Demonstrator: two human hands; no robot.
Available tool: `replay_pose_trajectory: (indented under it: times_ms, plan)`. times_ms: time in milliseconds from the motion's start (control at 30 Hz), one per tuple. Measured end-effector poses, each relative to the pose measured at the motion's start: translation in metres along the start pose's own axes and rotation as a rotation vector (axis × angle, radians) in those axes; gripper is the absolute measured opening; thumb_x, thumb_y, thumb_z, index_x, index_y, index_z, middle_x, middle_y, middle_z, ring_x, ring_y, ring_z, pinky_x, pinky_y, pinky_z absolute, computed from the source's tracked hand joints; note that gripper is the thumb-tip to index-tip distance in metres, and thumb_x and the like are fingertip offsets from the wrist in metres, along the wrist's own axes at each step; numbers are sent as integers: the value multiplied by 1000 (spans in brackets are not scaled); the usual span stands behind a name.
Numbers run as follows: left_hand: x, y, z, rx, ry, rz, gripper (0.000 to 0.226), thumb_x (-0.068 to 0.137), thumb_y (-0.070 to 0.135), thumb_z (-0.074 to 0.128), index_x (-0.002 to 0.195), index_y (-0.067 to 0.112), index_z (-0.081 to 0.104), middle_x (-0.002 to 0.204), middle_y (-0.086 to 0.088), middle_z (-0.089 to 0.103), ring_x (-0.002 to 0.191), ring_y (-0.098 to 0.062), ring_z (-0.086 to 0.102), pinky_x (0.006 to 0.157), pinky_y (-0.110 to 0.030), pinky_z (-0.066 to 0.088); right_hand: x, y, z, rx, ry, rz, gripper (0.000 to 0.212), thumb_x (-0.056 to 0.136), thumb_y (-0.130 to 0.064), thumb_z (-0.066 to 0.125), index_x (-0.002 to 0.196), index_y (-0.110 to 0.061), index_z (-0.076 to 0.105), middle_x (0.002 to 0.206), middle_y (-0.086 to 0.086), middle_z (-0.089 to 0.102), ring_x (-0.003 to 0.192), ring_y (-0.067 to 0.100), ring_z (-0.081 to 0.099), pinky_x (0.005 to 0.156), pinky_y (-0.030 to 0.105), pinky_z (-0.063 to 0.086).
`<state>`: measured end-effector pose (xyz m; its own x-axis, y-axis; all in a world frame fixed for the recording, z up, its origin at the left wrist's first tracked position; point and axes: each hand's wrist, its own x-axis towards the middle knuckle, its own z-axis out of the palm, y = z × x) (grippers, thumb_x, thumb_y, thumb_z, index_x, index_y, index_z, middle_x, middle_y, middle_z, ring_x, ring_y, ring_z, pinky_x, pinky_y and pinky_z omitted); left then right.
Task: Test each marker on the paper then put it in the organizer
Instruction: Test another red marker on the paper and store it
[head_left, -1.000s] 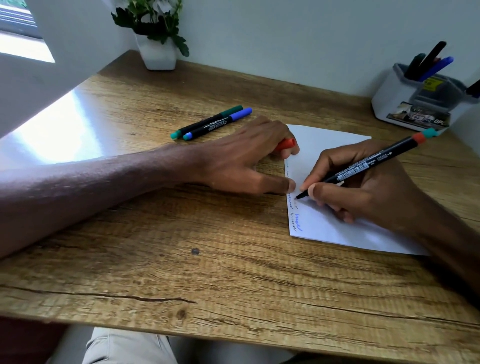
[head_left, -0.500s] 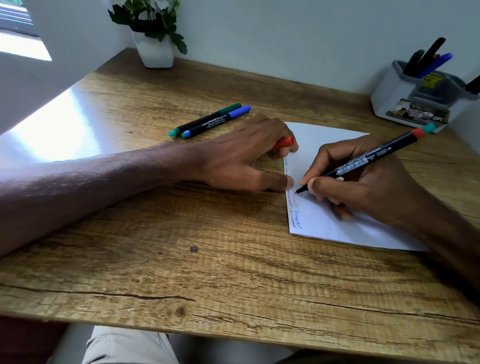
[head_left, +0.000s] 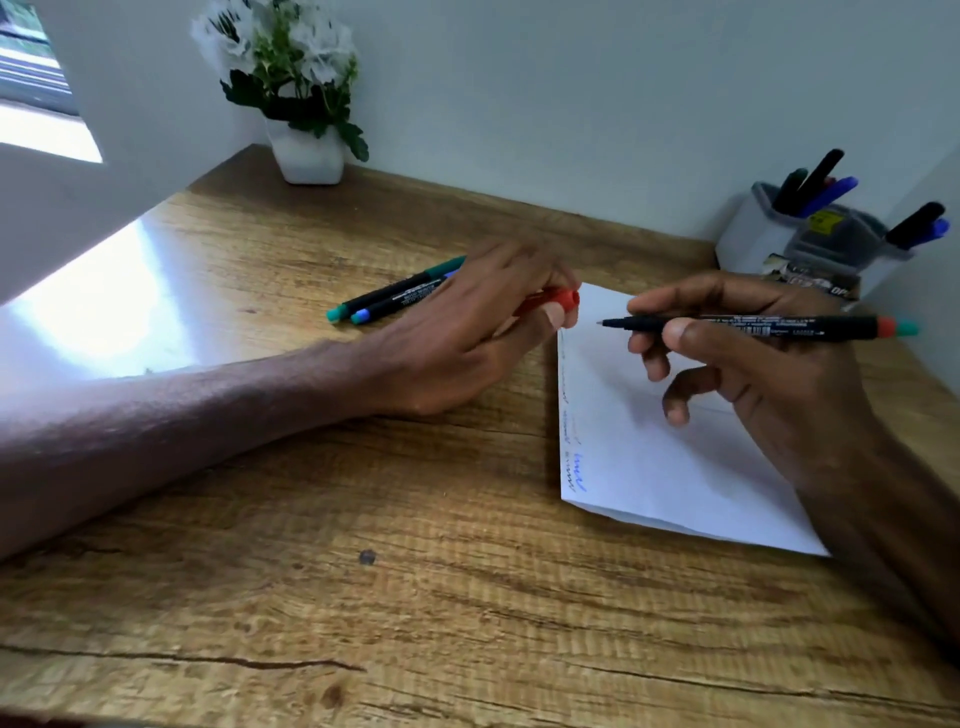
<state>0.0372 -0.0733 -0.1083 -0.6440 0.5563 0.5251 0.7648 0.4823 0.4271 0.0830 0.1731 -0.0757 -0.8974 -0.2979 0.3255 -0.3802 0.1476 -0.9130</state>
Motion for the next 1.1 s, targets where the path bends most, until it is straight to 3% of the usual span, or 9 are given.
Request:
replay_pose_trajectory:
  times_ms: [100, 300, 533, 800, 933, 1100]
  plan:
    - [1, 1, 0, 19, 9, 29, 18, 107, 25, 49, 117, 21, 64, 123, 6, 61, 116, -11, 54, 96, -35, 46, 0, -2, -3, -44, 54, -69, 22, 89, -8, 69, 107, 3, 66, 94, 18, 75, 78, 33, 72, 53, 33, 57]
    - [2, -1, 2, 19, 10, 21, 24, 107, 31, 49, 124, 23, 64, 125, 7, 61, 116, -8, 55, 94, -36, 50, 0, -3, 1, -51, 26, -125, 18, 88, -6, 67, 105, 1, 67, 92, 18, 75, 76, 34, 73, 52, 35, 58]
    - [3, 3, 0, 23, 27, 64, 26, 106, 28, 52, 126, 19, 65, 124, 7, 63, 111, 1, 54, 92, -16, 45, 0, -4, 3, -91, 43, -119, 18, 86, -5, 65, 103, 3, 66, 90, 17, 76, 75, 32, 74, 50, 35, 58]
    - [1, 10, 1, -15, 61, 158, 27, 104, 20, 59, 126, 9, 69, 102, 0, 75, 89, -14, 68, 76, -34, 52, 2, -1, 11, -159, 46, -144, 15, 84, -9, 74, 97, -4, 69, 87, 13, 77, 71, 30, 75, 48, 38, 57]
    - [1, 13, 5, -52, 81, 198, 23, 103, 17, 60, 117, 4, 73, 94, 2, 75, 81, -12, 67, 69, -32, 51, 4, 1, 19, -195, 51, -211, 22, 80, -14, 79, 96, -1, 74, 80, 8, 74, 60, 30, 68, 42, 28, 52]
    - [-1, 13, 9, -37, 50, 195, 22, 103, 15, 60, 115, 3, 73, 93, -1, 75, 79, -11, 69, 64, -29, 51, 3, 5, 17, -184, 50, -220, 27, 79, -18, 80, 93, 4, 73, 80, 16, 73, 54, 40, 64, 39, 34, 50]
